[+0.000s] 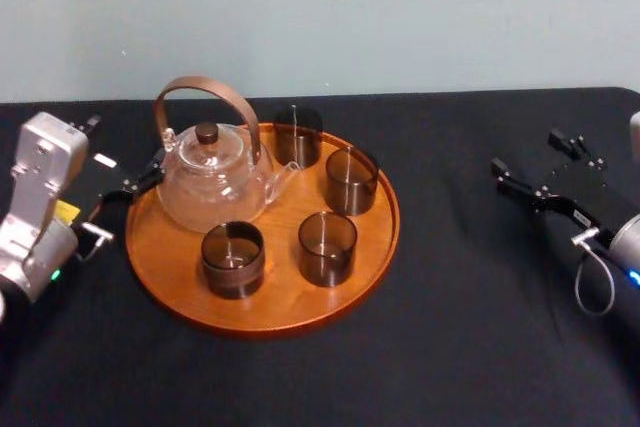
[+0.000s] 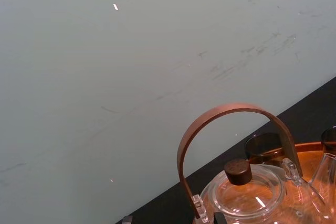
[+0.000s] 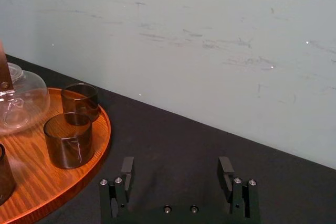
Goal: Pick up the glass from the table and place it on the tray.
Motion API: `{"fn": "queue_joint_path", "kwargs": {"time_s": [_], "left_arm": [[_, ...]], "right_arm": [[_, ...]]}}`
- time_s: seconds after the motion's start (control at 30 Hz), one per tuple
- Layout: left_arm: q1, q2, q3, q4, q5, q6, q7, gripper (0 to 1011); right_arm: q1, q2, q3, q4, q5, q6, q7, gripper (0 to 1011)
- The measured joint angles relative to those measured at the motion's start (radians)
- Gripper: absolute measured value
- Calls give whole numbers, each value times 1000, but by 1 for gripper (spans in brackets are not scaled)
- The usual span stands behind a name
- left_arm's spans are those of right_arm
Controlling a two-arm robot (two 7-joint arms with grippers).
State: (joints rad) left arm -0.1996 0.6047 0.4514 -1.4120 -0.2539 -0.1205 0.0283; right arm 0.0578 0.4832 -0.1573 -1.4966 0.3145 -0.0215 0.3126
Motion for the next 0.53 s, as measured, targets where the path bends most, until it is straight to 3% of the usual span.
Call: {"fn": "queue_joint_path", "kwargs": {"time_s": [0.53], "left_arm": [[0, 0, 0, 0, 0, 0, 0, 1001]], "right_arm": [[4, 5, -5, 0, 7, 2, 12, 1002]]}}
